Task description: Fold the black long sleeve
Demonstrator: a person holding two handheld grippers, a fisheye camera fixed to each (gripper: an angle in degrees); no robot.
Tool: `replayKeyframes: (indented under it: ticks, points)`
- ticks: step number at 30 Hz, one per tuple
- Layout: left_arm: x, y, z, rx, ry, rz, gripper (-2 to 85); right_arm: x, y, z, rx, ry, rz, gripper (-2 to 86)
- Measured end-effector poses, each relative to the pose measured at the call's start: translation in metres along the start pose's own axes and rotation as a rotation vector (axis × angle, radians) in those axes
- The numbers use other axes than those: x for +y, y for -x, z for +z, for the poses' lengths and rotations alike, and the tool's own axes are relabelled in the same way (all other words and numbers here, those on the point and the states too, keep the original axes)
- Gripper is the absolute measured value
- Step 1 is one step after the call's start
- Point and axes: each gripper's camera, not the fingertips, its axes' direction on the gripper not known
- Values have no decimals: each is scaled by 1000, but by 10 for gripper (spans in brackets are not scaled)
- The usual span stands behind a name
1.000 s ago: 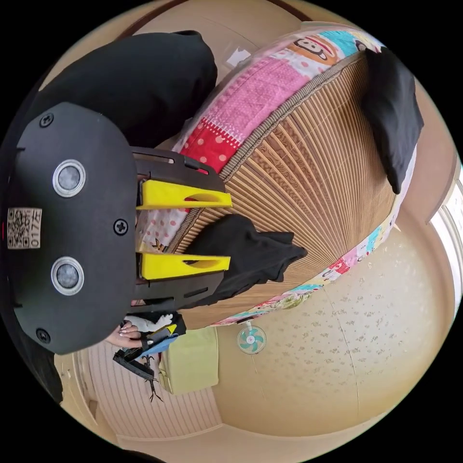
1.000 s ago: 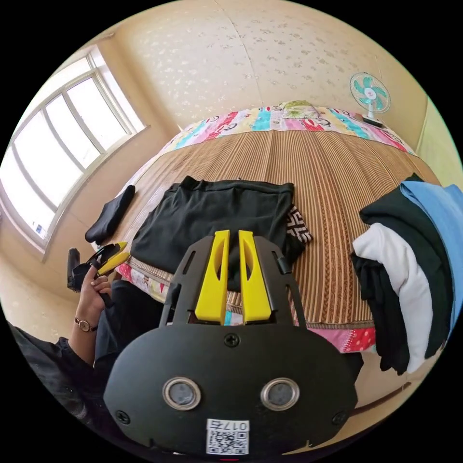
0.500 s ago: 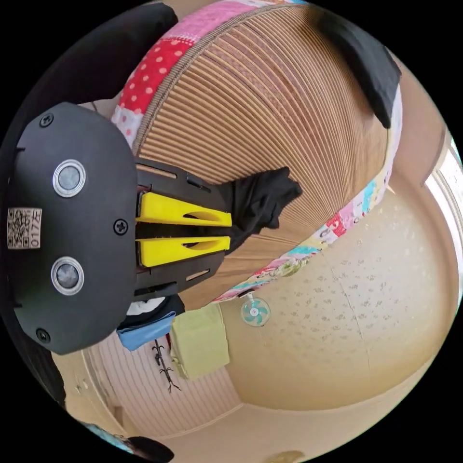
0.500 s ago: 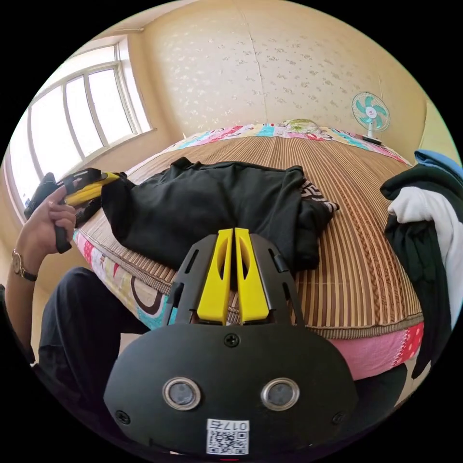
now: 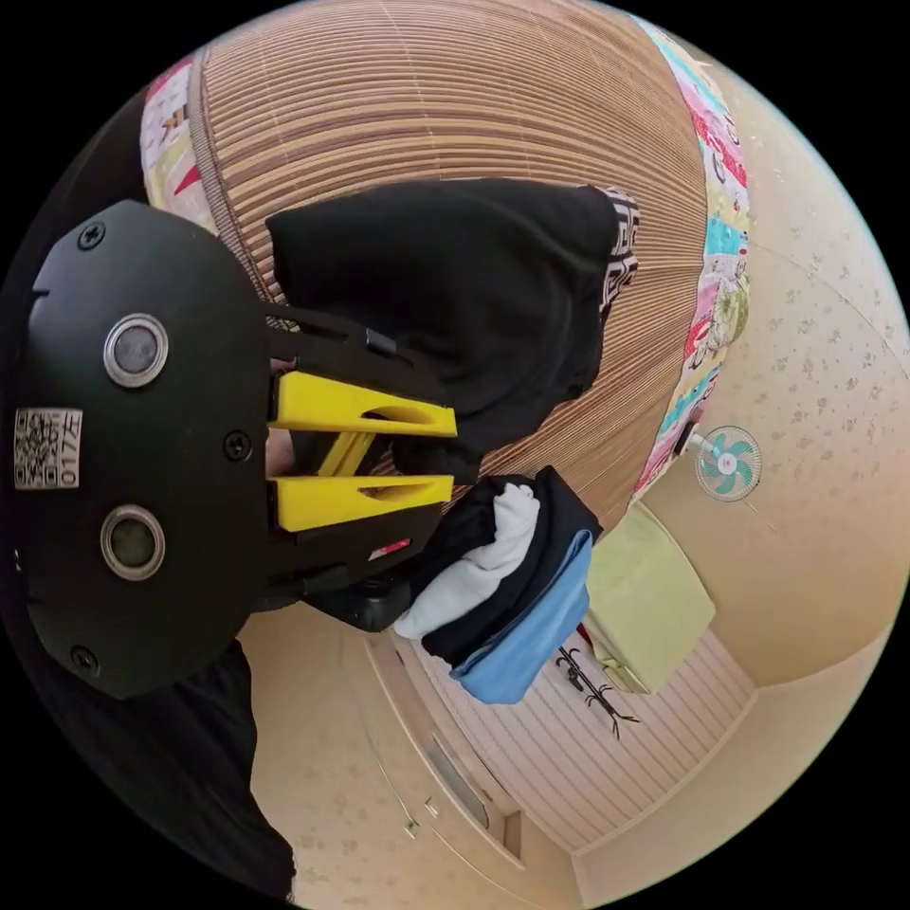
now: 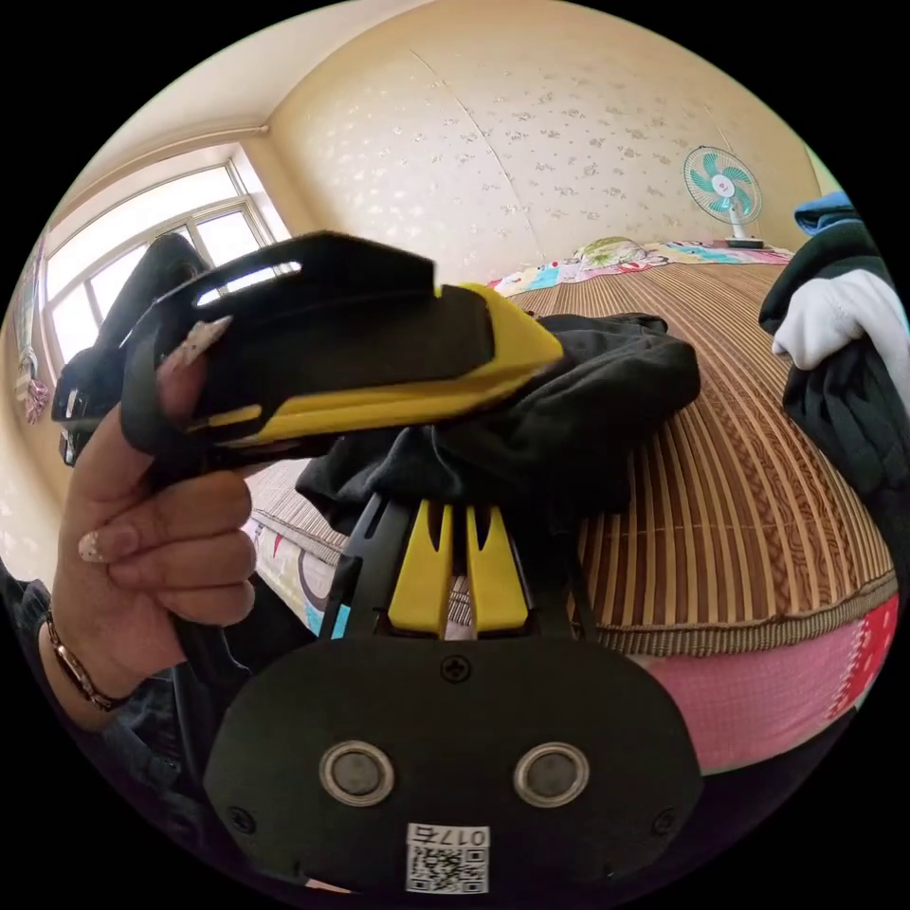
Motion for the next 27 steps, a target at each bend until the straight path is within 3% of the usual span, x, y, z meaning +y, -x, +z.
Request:
replayKeyframes:
  ticks: [3,4,6,8,11,13,17,19,23,27]
  points:
    - [8,24,-46,-207,-106,-133,93,-2,-8,-4,5,0,1,10]
    - [10,38,-53,-301,-77,-222,100,-4,-13,-5,4,0,4,10]
    - [13,63,-46,-325,29,-323,121,-6,-20,-8,-3,0,9,10]
    - [20,87,-30,-187,122,-410,139,-9,-28,-11,-12,2,14,11]
    - [35,108,-26,-16,71,-519,107,-17,-45,-22,-57,44,24,13]
    - [40,117,-17,73,113,-545,57,-33,-64,-43,-85,177,124,17]
    - [48,114,-22,170,116,-545,41,-26,-99,-110,-108,238,395,26]
    - [61,101,-29,283,57,-549,39,-8,-119,-152,-268,224,517,74]
    - [81,59,-33,367,102,-443,37,14,-139,-175,-397,251,622,170]
    - [107,0,-49,412,157,-265,33,36,-180,-154,-813,117,845,192]
